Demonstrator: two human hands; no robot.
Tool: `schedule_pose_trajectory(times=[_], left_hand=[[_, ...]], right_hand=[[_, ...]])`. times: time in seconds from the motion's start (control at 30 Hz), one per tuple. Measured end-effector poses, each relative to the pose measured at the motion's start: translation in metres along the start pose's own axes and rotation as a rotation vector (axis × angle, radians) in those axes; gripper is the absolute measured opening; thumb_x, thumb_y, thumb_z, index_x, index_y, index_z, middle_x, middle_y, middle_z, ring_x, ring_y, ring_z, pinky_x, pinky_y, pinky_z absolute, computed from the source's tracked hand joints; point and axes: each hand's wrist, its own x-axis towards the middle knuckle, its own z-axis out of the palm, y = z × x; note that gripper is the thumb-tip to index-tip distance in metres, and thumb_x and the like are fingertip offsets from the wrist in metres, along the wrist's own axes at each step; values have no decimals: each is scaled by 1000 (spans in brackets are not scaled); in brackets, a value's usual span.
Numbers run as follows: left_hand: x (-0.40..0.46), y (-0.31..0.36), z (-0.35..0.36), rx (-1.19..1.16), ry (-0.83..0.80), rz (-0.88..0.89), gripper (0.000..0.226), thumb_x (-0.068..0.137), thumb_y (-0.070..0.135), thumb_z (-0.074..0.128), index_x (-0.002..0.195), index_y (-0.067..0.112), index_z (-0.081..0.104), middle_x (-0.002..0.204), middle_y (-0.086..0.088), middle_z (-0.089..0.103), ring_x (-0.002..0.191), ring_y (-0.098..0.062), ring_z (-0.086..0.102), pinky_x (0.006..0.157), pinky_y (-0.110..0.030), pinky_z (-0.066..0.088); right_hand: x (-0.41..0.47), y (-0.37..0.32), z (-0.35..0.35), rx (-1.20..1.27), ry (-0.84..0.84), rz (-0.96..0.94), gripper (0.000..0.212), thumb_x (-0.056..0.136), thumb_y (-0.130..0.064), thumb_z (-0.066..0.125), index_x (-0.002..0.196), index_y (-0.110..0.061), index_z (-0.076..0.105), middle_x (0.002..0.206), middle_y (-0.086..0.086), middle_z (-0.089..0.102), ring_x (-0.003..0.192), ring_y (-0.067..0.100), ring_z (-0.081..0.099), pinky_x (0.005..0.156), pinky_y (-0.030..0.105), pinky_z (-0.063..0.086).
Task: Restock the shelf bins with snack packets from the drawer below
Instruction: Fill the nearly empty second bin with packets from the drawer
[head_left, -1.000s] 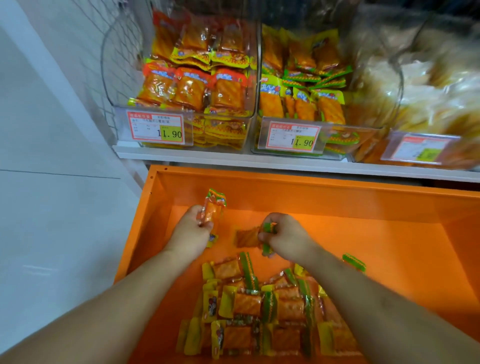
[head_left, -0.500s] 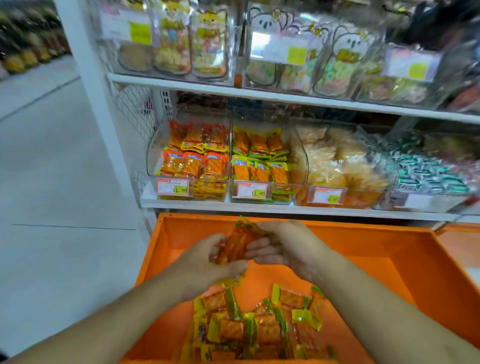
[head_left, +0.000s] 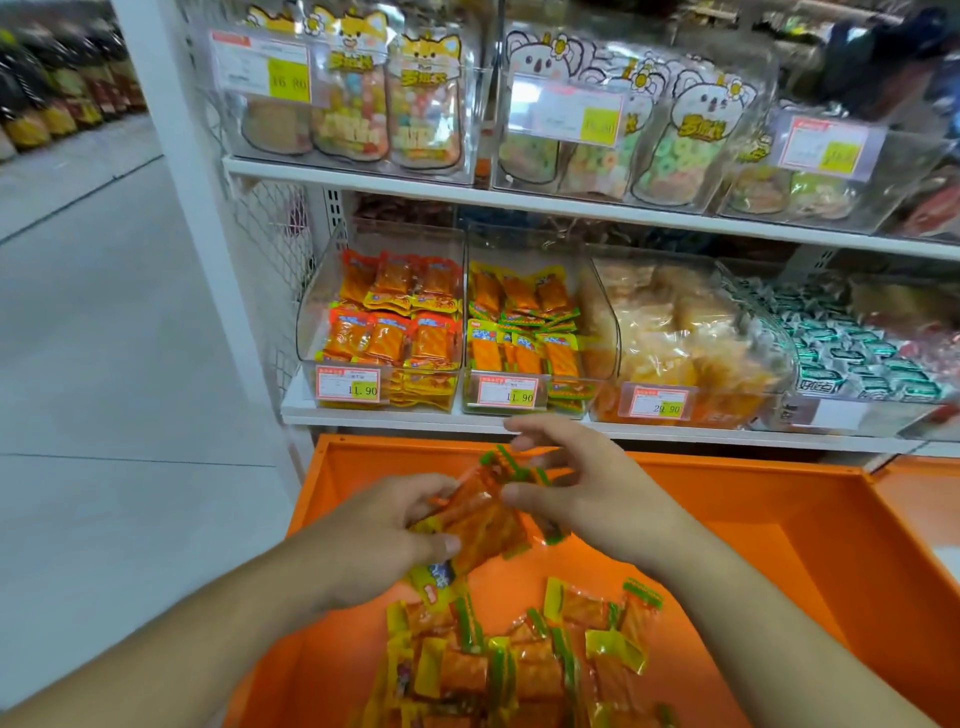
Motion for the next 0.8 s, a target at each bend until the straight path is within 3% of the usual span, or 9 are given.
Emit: schedule_pose_trajectory(times=[0.03, 0.1, 0.23, 0.33, 0.43, 0.53, 0.63, 0.7, 0.8], left_hand=[[1, 3, 0, 14, -23, 5, 49, 95, 11, 72, 95, 60, 70, 102, 40, 69, 100, 19, 64, 91, -14, 51], [5, 8, -3, 76, -34, 20, 40, 95, 18, 74, 94, 58, 68, 98, 47, 65, 98, 25, 59, 89, -11, 48], [19, 9, -17, -3, 103, 59, 28, 87, 27, 82, 111, 38, 73, 106, 13, 77, 102, -5, 72, 99, -39, 57], [25, 14, -24, -121, 157, 91, 27, 84, 24, 85, 109, 29, 75, 100, 3, 80, 96, -15, 77, 97, -47, 59], [32, 15, -29, -146, 219, 106, 41, 72, 40, 92, 108, 32, 76, 102, 4, 80, 98, -14, 76, 96, -48, 59], [38, 16, -29, -199, 286, 98, 51, 63, 49, 93, 109, 35, 75, 102, 7, 80, 95, -13, 77, 93, -48, 60], [40, 17, -27, -199, 351, 122, 53, 59, 59, 88, 107, 40, 75, 98, 8, 80, 94, -12, 76, 91, -46, 60], [40, 18, -27, -281, 367, 122, 54, 59, 55, 91, 107, 34, 76, 96, 3, 80, 92, -18, 77, 87, -45, 60], [37, 23, -22, -379, 372, 136, 44, 67, 40, 95, 104, 24, 77, 94, -1, 81, 85, -21, 75, 74, -38, 55]], right_hand=[[1, -3, 0, -20, -82, -10, 58, 82, -29, 88, 131, -44, 61, 112, -18, 63, 101, -2, 62, 81, 22, 53], [5, -7, 0, -102, -138, -41, 56, 82, -25, 89, 128, -43, 64, 100, -22, 67, 92, -6, 63, 79, 19, 50], [17, -11, -1, -47, -56, -68, 30, 83, -13, 85, 106, -29, 74, 93, -8, 76, 85, 12, 73, 79, 40, 62], [19, -14, -7, 37, -47, -24, 51, 83, -23, 87, 124, -46, 66, 100, -17, 71, 84, 1, 67, 76, 28, 59], [21, -18, -9, 27, -106, 1, 71, 74, -33, 94, 130, -56, 58, 126, -26, 63, 110, -5, 63, 91, 22, 52], [25, -17, -2, -31, -74, -22, 60, 66, -36, 98, 117, -43, 66, 110, -16, 71, 98, 1, 69, 87, 29, 58], [25, -16, 4, -5, 6, -6, 38, 71, -31, 95, 99, -32, 69, 88, -11, 72, 74, 7, 70, 65, 25, 56], [24, -12, 7, 77, 48, -17, 28, 76, -26, 93, 87, -21, 67, 79, -4, 69, 65, 17, 71, 58, 34, 54], [23, -9, 11, 136, 74, -24, 25, 80, -22, 90, 89, -16, 67, 78, 7, 68, 62, 18, 68, 63, 42, 56]])
